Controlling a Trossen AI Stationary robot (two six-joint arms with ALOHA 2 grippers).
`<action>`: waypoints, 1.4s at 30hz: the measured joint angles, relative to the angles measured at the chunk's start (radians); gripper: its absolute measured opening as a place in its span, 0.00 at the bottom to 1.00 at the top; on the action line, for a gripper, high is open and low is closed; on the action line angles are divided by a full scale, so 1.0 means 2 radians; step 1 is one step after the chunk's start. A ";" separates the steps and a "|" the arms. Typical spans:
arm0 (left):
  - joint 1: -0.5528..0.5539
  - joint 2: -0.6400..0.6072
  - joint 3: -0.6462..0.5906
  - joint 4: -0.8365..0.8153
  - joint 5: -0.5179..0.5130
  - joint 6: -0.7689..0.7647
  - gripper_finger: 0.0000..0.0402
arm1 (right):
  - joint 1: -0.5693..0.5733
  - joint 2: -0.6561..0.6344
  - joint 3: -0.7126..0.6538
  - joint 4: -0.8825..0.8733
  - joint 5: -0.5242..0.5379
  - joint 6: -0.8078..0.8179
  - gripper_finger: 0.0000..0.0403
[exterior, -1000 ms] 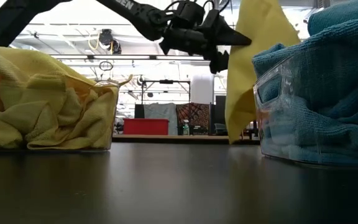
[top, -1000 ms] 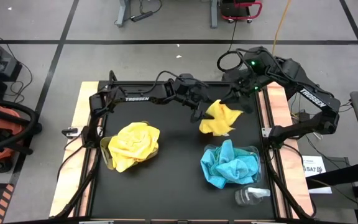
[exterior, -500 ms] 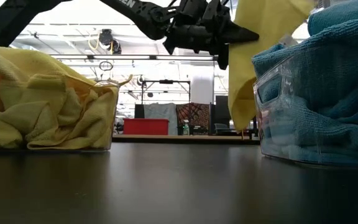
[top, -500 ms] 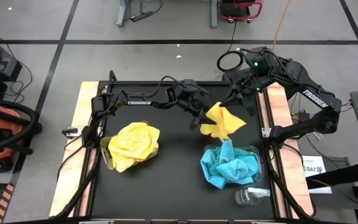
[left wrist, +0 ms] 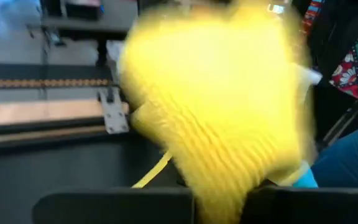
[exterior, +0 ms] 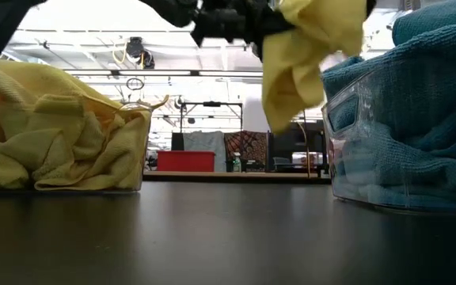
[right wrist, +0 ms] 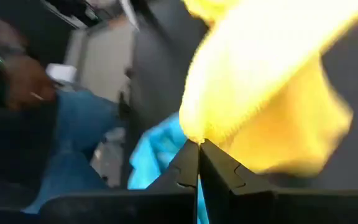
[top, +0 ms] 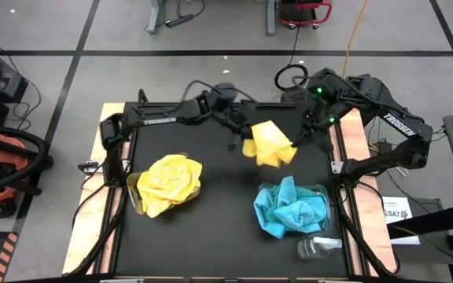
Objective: Sort microfiber towel by color & place in baskets
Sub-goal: Put the yellow microfiber towel into the left transparent bin
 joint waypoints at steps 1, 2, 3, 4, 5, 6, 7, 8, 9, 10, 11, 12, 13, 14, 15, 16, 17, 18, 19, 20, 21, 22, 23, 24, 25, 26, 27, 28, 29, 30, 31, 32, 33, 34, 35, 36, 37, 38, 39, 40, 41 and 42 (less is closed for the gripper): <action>0.004 -0.013 0.000 -0.008 0.001 0.002 0.02 | 0.000 0.000 0.000 -0.016 0.012 -0.003 0.00; 0.006 -0.025 0.000 -0.015 0.002 0.006 0.02 | 0.000 0.000 0.000 -0.031 0.025 -0.004 0.00; 0.007 -0.035 0.000 -0.017 0.003 0.010 0.02 | 0.000 0.000 0.000 -0.043 0.039 -0.004 0.00; 0.007 -0.048 0.000 -0.017 0.004 0.011 0.02 | 0.000 0.000 0.000 -0.051 0.052 -0.004 0.00; 0.006 -0.060 0.000 -0.019 0.007 0.012 0.02 | 0.000 0.000 0.000 -0.056 0.066 -0.004 0.01; 0.005 -0.069 0.000 -0.019 0.008 0.012 0.02 | 0.000 0.000 0.000 -0.056 0.077 -0.004 0.03; 0.004 -0.080 0.000 -0.018 0.011 0.013 0.02 | 0.000 0.000 0.000 -0.059 0.085 -0.004 0.05; 0.004 -0.091 0.000 -0.021 0.014 0.013 0.02 | 0.000 0.000 0.000 -0.066 0.093 -0.005 0.08; 0.002 -0.102 0.000 -0.025 0.014 0.013 0.02 | 0.000 0.000 -0.001 -0.072 0.100 -0.005 0.12; 0.002 -0.113 0.001 -0.030 0.014 0.013 0.02 | 0.000 0.000 0.000 -0.067 0.104 -0.007 0.16; 0.002 -0.123 0.001 -0.039 0.014 0.013 0.02 | 0.000 0.000 0.000 -0.062 0.108 -0.009 0.21; 0.000 -0.132 0.001 -0.054 0.014 0.013 0.02 | 0.000 0.000 0.000 -0.063 0.114 -0.010 0.26; -0.002 -0.139 0.001 -0.072 0.013 0.013 0.02 | 0.000 0.000 0.000 -0.064 0.117 -0.010 0.32; -0.005 -0.145 0.001 -0.090 0.012 0.014 0.02 | 0.000 0.000 0.000 -0.061 0.118 -0.010 0.37; -0.007 -0.152 0.001 -0.110 0.011 0.014 0.02 | 0.000 0.000 0.000 -0.058 0.118 -0.011 0.43; -0.009 -0.160 0.000 -0.130 0.009 0.015 0.02 | 0.000 0.000 0.000 -0.056 0.118 -0.013 0.48; -0.011 -0.168 0.000 -0.150 0.007 0.015 0.02 | 0.000 0.000 0.000 -0.054 0.118 -0.013 0.53; -0.016 -0.176 0.000 -0.168 0.004 0.015 0.02 | 0.000 0.000 0.000 -0.054 0.118 -0.013 0.57; -0.019 -0.184 0.001 -0.185 0.002 0.019 0.02 | 0.000 0.000 0.000 -0.055 0.118 -0.013 0.61; -0.023 -0.193 0.001 -0.208 -0.002 0.023 0.02 | 0.000 0.000 0.000 -0.056 0.118 -0.013 0.64; -0.029 -0.201 0.001 -0.233 -0.008 0.024 0.02 | 0.000 0.000 0.000 -0.057 0.118 -0.013 0.66; -0.035 -0.207 0.001 -0.253 -0.014 0.024 0.02 | 0.000 0.000 0.000 -0.059 0.118 -0.014 0.67; -0.040 -0.212 0.001 -0.270 -0.019 0.023 0.02 | 0.000 0.000 0.000 -0.059 0.118 -0.014 0.68; -0.045 -0.219 0.001 -0.290 -0.022 0.023 0.02 | 0.000 0.000 0.000 -0.059 0.118 -0.015 0.68; -0.048 -0.227 0.000 -0.312 -0.024 0.023 0.02 | 0.000 0.000 0.000 -0.059 0.118 -0.015 0.68; -0.053 -0.235 0.000 -0.332 -0.028 0.023 0.02 | 0.000 0.000 0.000 -0.059 0.117 -0.016 0.68; -0.059 -0.241 0.000 -0.350 -0.036 0.023 0.02 | 0.000 0.000 0.000 -0.059 0.117 -0.016 0.67; -0.064 -0.248 0.001 -0.373 -0.048 0.023 0.02 | 0.000 0.000 0.000 -0.059 0.117 -0.017 0.66; -0.069 -0.252 0.001 -0.400 -0.061 0.023 0.02 | 0.000 0.000 0.000 -0.059 0.117 -0.018 0.65; -0.073 -0.255 0.001 -0.428 -0.073 0.023 0.02 | 0.000 0.000 0.000 -0.059 0.117 -0.019 0.64; -0.078 -0.257 0.001 -0.454 -0.086 0.023 0.02 | 0.000 0.000 0.000 -0.059 0.117 -0.019 0.63; -0.081 -0.258 0.000 -0.477 -0.098 0.024 0.02 | 0.000 0.000 0.000 -0.059 0.117 -0.019 0.62; -0.085 -0.261 0.000 -0.498 -0.109 0.024 0.02 | 0.000 0.000 0.000 -0.059 0.117 -0.020 0.61; -0.088 -0.263 0.000 -0.518 -0.120 0.025 0.02 | 0.000 0.000 0.000 -0.059 0.117 -0.021 0.61; -0.093 -0.264 0.000 -0.536 -0.130 0.025 0.02 | 0.000 0.000 0.000 -0.059 0.117 -0.021 0.60; -0.097 -0.265 0.000 -0.550 -0.139 0.027 0.02 | 0.000 0.000 0.000 -0.059 0.117 -0.021 0.59; -0.102 -0.265 -0.003 -0.562 -0.148 0.027 0.02 | 0.000 0.000 0.000 -0.059 0.117 -0.021 0.59; -0.105 -0.264 -0.009 -0.570 -0.156 0.026 0.02 | 0.000 0.000 0.000 -0.059 0.117 -0.021 0.58; -0.108 -0.264 -0.016 -0.576 -0.160 0.024 0.02 | 0.000 0.000 0.000 -0.059 0.117 -0.021 0.58; -0.112 -0.264 -0.024 -0.581 -0.164 0.024 0.02 | 0.000 0.000 0.000 -0.059 0.117 -0.021 0.58; -0.115 -0.265 -0.033 -0.582 -0.169 0.022 0.02 | 0.000 0.000 0.000 -0.059 0.117 -0.021 0.57; -0.118 -0.267 -0.044 -0.581 -0.173 0.014 0.02 | 0.000 0.000 0.000 -0.059 0.117 -0.022 0.57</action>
